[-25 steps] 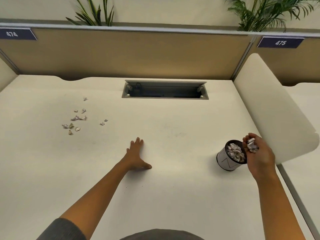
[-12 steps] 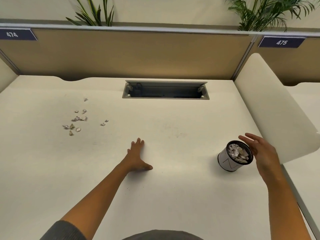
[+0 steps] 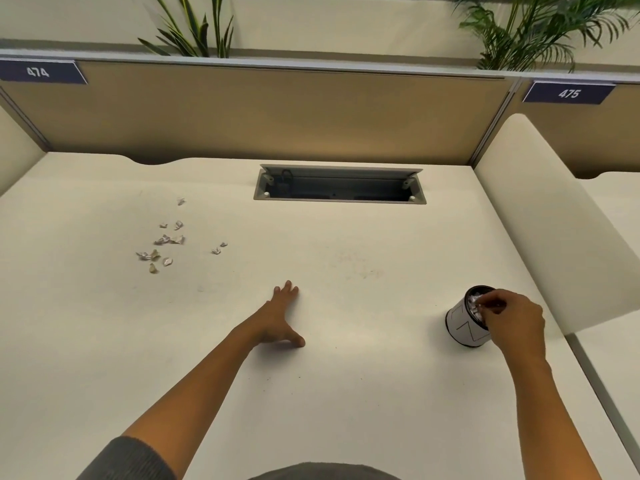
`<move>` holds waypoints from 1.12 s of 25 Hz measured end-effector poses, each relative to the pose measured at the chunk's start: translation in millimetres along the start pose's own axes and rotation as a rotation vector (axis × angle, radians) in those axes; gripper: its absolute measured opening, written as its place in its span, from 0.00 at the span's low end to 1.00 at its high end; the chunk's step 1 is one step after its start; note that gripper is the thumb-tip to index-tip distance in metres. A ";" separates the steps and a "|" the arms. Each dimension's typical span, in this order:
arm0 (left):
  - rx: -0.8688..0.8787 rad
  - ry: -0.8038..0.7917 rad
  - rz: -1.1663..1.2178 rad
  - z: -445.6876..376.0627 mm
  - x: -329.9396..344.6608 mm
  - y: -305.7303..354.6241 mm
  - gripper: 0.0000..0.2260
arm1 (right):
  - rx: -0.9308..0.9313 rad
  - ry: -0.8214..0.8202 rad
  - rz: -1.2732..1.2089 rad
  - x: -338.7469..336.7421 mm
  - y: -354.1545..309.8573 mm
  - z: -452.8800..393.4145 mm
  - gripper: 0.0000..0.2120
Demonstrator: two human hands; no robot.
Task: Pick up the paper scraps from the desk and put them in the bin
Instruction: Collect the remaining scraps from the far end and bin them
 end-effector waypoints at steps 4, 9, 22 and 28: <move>0.057 0.004 0.023 -0.2 -2.3 -4.6 0.48 | 0.023 -0.009 0.112 3.3 -10.7 -1.7 0.08; 0.150 0.041 0.030 2.8 -4.7 -11.1 0.36 | -0.021 0.143 0.051 -8.0 -29.8 12.4 0.10; 0.265 0.444 0.270 50.6 -86.9 -91.7 0.17 | -0.385 -0.122 -0.289 138.3 -178.8 34.7 0.10; 0.194 0.636 0.201 81.4 -137.7 -159.4 0.17 | -0.413 -0.352 -0.326 248.5 -255.5 43.2 0.10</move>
Point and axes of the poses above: each hand's wrist, its own z-axis away from the middle knuckle, its own x-axis out of the palm, y = z × x, the point moved 10 cm from there along -z, towards the middle knuckle, and after that the axes turned 15 degrees about -y, right-handed, at the moved point
